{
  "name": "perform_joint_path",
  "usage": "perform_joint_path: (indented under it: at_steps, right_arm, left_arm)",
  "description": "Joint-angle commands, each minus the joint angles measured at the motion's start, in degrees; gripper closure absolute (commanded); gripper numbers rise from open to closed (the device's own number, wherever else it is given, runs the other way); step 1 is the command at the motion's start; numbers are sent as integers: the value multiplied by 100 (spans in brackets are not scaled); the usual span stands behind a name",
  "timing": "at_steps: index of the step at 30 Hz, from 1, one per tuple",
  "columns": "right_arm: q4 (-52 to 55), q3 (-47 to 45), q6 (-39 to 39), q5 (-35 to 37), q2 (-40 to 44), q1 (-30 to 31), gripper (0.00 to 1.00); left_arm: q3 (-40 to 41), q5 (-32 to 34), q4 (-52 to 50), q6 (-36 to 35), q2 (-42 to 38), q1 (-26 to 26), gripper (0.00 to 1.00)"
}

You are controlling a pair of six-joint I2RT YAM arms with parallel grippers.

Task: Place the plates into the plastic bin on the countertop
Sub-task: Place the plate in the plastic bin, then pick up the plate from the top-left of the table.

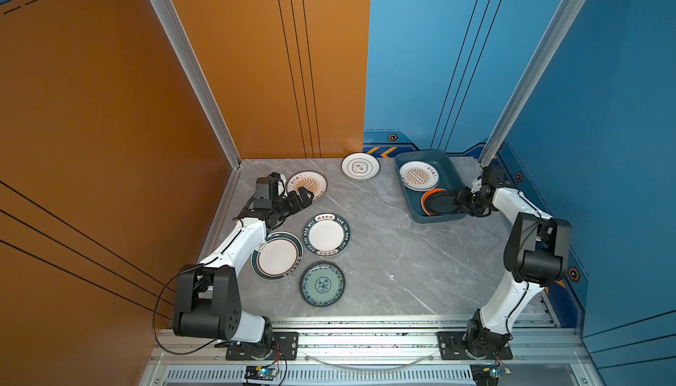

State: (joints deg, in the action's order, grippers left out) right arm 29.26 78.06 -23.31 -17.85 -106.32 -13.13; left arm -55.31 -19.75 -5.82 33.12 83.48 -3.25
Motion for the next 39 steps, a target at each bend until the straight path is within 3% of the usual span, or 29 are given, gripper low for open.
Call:
perform_joint_path:
  at_steps: [1, 13, 21, 28, 39]
  right_arm:
    - [300, -7, 162, 512, 372, 63, 57]
    - [535, 95, 349, 1116, 610, 205, 57]
    - [614, 78, 415, 1317, 1153, 458, 57]
    - [529, 91, 499, 586, 1553, 948, 57]
    - [425, -131, 407, 203, 1888, 1277, 57]
  left_arm:
    - [-160, 102, -138, -176, 215, 84, 2]
    - [-510, 127, -129, -213, 517, 270, 2]
    - [-1201, 300, -379, -264, 1629, 551, 1]
    - [-2193, 366, -454, -177, 2905, 609, 1]
    - [-2318, 352, 235, 226, 3705, 659, 10]
